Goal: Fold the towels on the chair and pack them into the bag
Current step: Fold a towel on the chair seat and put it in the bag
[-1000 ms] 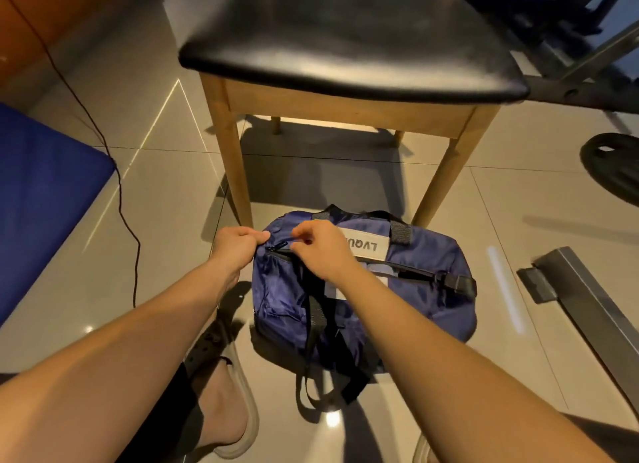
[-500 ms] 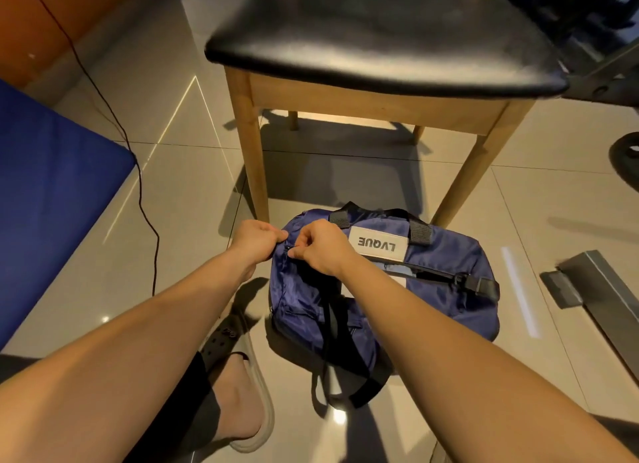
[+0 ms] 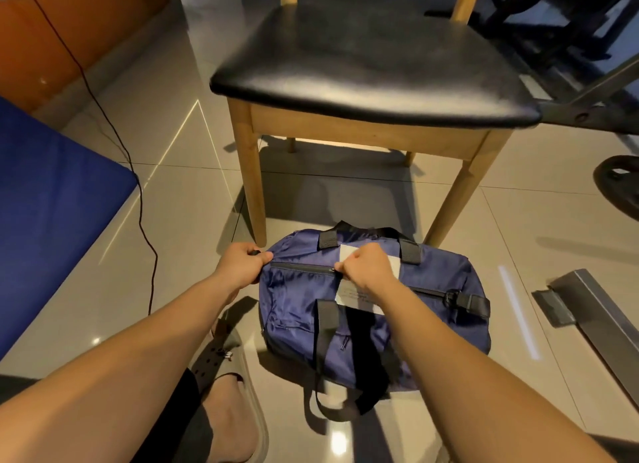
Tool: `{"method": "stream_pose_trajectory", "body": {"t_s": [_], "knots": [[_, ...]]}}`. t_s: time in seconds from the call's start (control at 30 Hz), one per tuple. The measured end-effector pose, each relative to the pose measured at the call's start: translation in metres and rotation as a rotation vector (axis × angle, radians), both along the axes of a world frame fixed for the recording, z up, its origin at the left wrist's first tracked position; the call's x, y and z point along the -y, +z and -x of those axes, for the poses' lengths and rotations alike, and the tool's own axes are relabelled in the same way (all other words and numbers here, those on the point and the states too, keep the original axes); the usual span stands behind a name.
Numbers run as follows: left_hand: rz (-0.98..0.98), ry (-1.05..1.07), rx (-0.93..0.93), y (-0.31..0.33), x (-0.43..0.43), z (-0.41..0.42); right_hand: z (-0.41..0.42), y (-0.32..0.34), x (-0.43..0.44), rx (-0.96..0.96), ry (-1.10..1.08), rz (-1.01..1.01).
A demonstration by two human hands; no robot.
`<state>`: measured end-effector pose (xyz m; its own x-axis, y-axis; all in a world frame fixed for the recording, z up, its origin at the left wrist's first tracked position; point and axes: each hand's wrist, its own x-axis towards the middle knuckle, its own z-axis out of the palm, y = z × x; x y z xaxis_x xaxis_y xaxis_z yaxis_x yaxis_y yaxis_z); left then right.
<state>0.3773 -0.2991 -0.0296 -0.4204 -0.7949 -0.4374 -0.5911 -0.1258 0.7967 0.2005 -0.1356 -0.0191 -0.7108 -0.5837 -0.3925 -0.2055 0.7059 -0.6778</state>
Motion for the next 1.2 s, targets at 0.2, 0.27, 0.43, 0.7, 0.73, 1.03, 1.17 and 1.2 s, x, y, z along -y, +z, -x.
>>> {"method": "stream_pose_trajectory", "body": {"t_s": [0.2,0.27,0.43,0.7,0.73,1.03,1.17,1.2], "knots": [[0.487,-0.142,0.391,0.009,-0.013,0.012,0.048,-0.001,-0.063,0.099,-0.214,-0.044],[0.869,-0.268,0.275,0.016,-0.031,0.021,0.048,0.002,-0.071,0.129,-0.258,0.001],[1.063,-0.886,0.076,0.008,-0.080,0.063,0.041,0.017,-0.070,0.176,-0.229,0.099],[1.155,-0.958,0.141,0.019,-0.092,0.097,0.065,0.019,-0.090,0.079,-0.227,0.046],[1.110,-0.943,0.148,0.021,-0.087,0.098,0.073,0.021,-0.100,0.063,-0.259,0.034],[0.868,-0.787,0.161,0.026,-0.077,0.090,0.128,0.036,-0.176,-0.108,-0.399,-0.119],[0.879,-0.800,0.195,0.027,-0.084,0.090,0.129,0.046,-0.179,-0.232,-0.311,-0.275],[0.890,-0.805,0.208,0.029,-0.086,0.091,0.128,0.047,-0.180,-0.263,-0.294,-0.308]]}}
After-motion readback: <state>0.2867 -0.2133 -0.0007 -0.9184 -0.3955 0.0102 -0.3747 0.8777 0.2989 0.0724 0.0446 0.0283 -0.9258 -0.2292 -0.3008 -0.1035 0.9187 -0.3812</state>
